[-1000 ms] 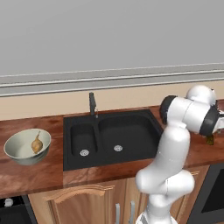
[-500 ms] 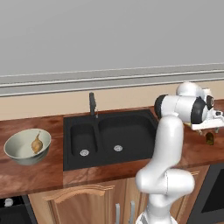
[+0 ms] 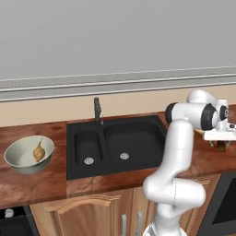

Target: There is a mixed pile of frozen fruits and vegetables on the counter. Locate all the frozen vegetables and place the items in a bowl on the counter. Take all the frozen fruits and defrost them in a running sink.

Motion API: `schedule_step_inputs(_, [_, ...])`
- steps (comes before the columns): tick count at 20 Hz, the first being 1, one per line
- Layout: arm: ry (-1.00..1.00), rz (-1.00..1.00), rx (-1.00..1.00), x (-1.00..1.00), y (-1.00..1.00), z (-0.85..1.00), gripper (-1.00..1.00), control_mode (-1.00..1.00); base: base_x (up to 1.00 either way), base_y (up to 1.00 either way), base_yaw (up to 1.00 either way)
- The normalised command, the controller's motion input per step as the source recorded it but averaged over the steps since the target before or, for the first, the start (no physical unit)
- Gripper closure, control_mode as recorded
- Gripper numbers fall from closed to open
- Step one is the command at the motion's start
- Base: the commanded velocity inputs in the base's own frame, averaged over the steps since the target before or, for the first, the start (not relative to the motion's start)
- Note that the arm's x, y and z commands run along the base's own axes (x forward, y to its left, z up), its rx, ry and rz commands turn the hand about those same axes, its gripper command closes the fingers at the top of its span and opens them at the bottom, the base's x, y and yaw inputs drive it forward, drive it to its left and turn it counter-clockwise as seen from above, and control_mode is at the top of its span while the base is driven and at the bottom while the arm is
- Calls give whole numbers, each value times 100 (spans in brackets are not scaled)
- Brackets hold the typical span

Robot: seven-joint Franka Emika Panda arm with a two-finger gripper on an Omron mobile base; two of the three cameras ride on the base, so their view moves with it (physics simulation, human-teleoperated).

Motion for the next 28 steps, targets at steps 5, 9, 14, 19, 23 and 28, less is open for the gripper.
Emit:
schedule_step_inputs(5, [0,0,4,1,1,-23,100,-100,0,0,0])
schedule_step_inputs(9, [0,-3,1,-10,21,-11,100,-100,0,0,0])
schedule_step_inputs(14, [-12,-10,4,-43,44,8,100,-100,0,0,0])
schedule_step_inputs(19, [-14,-2,-1,-24,73,86,100,-100,0,0,0])
schedule_step_inputs(23, [-10,3,-4,-3,80,92,100,-100,0,0,0])
schedule_step_inputs(28, [-9,3,-5,25,99,47,100,-100,0,0,0])
